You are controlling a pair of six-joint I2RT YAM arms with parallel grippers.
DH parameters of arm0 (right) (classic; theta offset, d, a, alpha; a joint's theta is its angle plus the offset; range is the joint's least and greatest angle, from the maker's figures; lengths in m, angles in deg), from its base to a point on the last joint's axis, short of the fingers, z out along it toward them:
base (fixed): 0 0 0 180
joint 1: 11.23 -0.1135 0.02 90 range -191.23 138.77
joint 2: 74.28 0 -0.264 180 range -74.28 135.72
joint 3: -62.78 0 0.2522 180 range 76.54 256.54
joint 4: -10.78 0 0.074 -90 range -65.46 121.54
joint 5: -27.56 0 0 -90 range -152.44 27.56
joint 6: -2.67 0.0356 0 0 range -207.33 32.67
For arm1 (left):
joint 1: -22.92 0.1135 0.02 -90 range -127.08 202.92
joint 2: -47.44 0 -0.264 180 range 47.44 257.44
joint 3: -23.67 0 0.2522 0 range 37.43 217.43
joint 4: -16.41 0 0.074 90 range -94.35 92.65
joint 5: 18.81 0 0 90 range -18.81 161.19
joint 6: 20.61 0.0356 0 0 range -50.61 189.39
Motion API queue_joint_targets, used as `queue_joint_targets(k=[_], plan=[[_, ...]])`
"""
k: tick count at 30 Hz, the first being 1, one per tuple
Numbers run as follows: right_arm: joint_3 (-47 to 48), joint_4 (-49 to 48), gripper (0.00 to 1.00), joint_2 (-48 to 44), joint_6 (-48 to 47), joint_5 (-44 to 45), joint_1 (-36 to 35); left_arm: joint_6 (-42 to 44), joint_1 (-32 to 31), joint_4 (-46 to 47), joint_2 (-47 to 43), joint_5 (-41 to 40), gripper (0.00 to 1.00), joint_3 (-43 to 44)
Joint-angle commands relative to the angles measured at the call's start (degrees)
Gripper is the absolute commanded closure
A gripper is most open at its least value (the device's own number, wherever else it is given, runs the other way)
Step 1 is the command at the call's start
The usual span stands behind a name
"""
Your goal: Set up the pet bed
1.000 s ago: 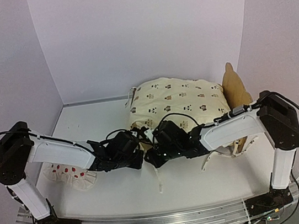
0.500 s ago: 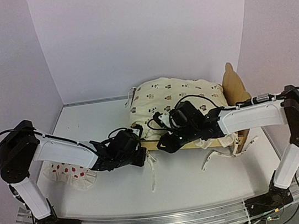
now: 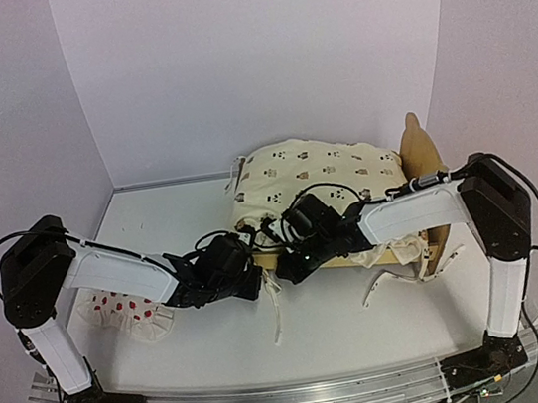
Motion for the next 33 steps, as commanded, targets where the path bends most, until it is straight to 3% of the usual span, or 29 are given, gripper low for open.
queue_joint_targets(k=[1, 14, 21, 27, 33], plan=[[3.9, -1.2, 0.86, 3.7, -2.6, 0.4, -0.3, 0.9, 0.2, 2.8, 0.0, 0.7, 1.00, 0.9], [0.3, -13.4, 0.74, 5.3, -3.7, -8.2, -0.4, 0.6, 0.2, 4.3, -1.2, 1.8, 1.00, 0.1], [-0.7, -18.4, 0.74, 5.6, -1.5, -13.6, -0.4, 1.1, 0.2, 4.8, -2.7, 1.9, 1.00, -0.9], [-4.4, -18.6, 0.79, 0.3, -0.2, -14.8, -0.3, 1.1, 0.3, 4.6, -3.8, 0.9, 1.00, -2.2], [-4.6, -19.4, 0.79, -1.2, 3.4, -24.6, -0.4, 1.5, 0.8, 5.3, -4.9, 1.2, 1.00, -3.3]])
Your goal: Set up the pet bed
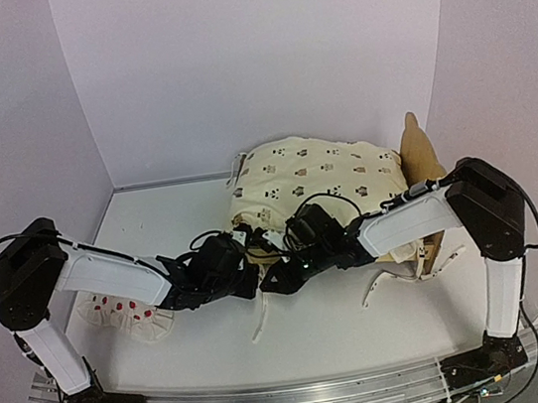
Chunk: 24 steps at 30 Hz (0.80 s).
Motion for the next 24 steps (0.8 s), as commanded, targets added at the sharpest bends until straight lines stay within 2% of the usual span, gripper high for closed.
queue_joint_targets(k=[1, 4, 6, 14, 18, 24], plan=[[1.0, -4.2, 0.79, -2.8, 3.0, -11.8, -0.3, 1.5, 0.2, 2.1, -2.8, 0.9, 1.00, -0.8], [2.3, -6.2, 0.78, -0.2, 4.9, -17.3, -0.3, 2.1, 0.3, 2.9, -3.3, 1.3, 1.00, -1.3], [2.1, -6.4, 0.78, -0.1, 4.9, -16.7, -0.3, 2.4, 0.4, 3.3, -3.7, 1.4, 1.00, -1.6], [-4.2, -3.2, 0.80, -9.3, 1.8, 6.9, -0.1, 4.6, 1.2, 5.3, -3.3, 2.4, 1.00, -2.7], [-3.3, 0.9, 0.81, -9.5, 0.7, 17.3, -0.1, 5.3, 1.4, 6.6, -3.0, 3.1, 1.00, -3.0], [0.6, 2.0, 0.87, -4.1, -0.4, 21.2, -0.1, 5.9, 1.7, 7.5, -2.8, 3.5, 1.00, -3.0]])
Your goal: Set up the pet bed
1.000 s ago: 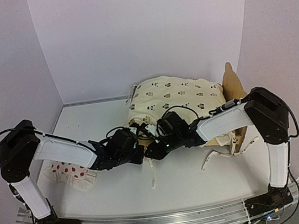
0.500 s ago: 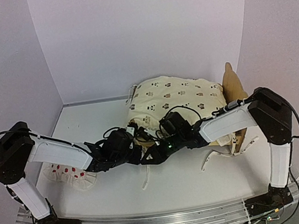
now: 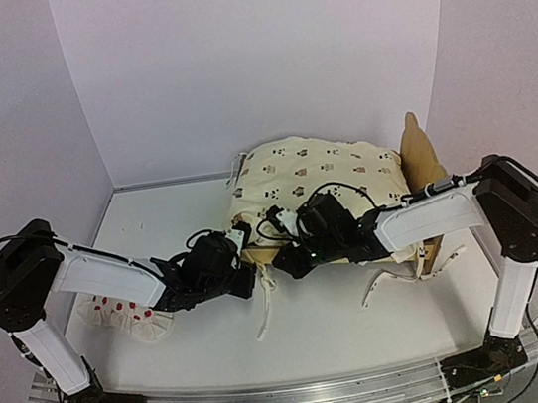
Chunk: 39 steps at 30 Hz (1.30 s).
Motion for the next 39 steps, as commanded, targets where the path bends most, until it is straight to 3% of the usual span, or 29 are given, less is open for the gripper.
queue_joint_targets(k=[1, 10, 21, 33, 39], plan=[[4.7, 1.8, 0.88, 4.1, -2.0, 6.3, -0.2, 1.5, 0.6, 2.9, -1.2, 0.9, 1.00, -0.3], [10.3, 1.5, 0.90, 10.6, -3.4, 4.0, -0.3, 2.0, 1.1, 3.0, -0.8, 1.6, 1.00, 0.1], [10.4, -1.4, 0.82, 12.2, -3.2, -6.2, -0.3, 1.6, 1.7, 3.8, -1.5, 3.4, 1.00, -0.3], [10.0, -4.4, 0.67, 12.5, -2.6, -2.5, -0.8, 1.4, 2.0, 4.3, -2.3, 5.4, 1.00, -1.0], [10.1, -5.7, 0.70, 13.0, -2.5, -1.1, -0.8, 1.4, 2.0, 4.4, -3.1, 5.8, 1.00, -1.4]])
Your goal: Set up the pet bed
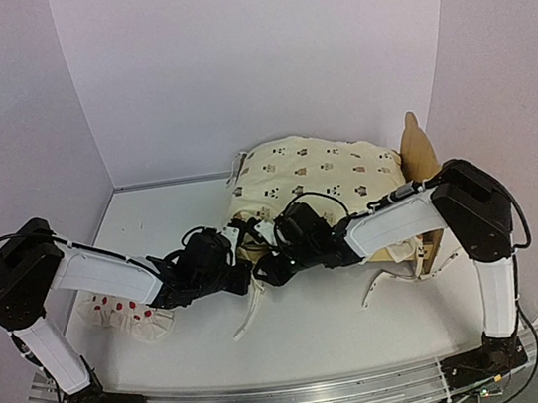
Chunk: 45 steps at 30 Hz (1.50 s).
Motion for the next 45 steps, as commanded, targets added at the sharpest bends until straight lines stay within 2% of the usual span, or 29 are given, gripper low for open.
queue_joint_targets(k=[1, 4, 11, 19, 22, 25, 26, 29, 31, 36, 40, 45], plan=[[1.4, -3.9, 0.72, 1.5, 0.4, 1.9, -0.1, 0.9, -0.3, 2.3, -3.1, 2.4, 1.00, -0.4], [1.5, -4.0, 0.75, 1.7, 0.5, 2.9, -0.1, 0.8, -0.3, 2.2, -3.1, 2.6, 1.00, -0.5], [1.2, -4.7, 0.75, 1.9, 1.4, 6.9, -0.1, 0.7, -0.3, 2.2, -3.2, 3.7, 1.00, -0.6], [1.3, -5.2, 0.94, 2.0, 2.6, 9.0, -0.2, 0.6, -0.3, 2.1, -3.2, 5.0, 1.00, -0.9], [1.2, -5.2, 0.99, 2.0, 2.6, 9.3, -0.1, 0.4, -0.3, 2.0, -3.3, 5.4, 1.00, -1.2], [0.4, -5.2, 1.00, 1.5, 2.8, 9.2, -0.2, 0.3, -0.3, 0.9, -3.9, 5.3, 1.00, -1.3], [0.1, -5.3, 1.00, 1.2, 2.9, 9.4, -0.2, 0.0, -0.3, 0.1, -4.2, 5.1, 0.98, -1.2], [-0.8, -4.8, 1.00, 0.0, 3.4, 9.8, -0.2, -1.2, -0.4, -4.7, -5.6, 3.8, 0.74, -0.3], [-0.7, -3.5, 1.00, -0.5, 3.7, 10.2, -0.2, -1.8, -0.5, -7.3, -6.8, 3.2, 0.62, -0.3], [-1.1, -1.6, 1.00, -1.5, 4.2, 11.6, -0.6, -2.5, -2.0, -13.3, -8.9, 2.9, 0.41, -0.5], [-0.6, 0.2, 1.00, -1.7, 4.4, 13.1, -0.6, -3.2, -6.1, -20.0, -9.1, 0.3, 0.33, 0.6], [-0.3, 1.1, 1.00, -1.8, 5.1, 13.3, -0.6, -3.3, -9.7, -24.6, -5.7, -1.4, 0.33, 3.3]])
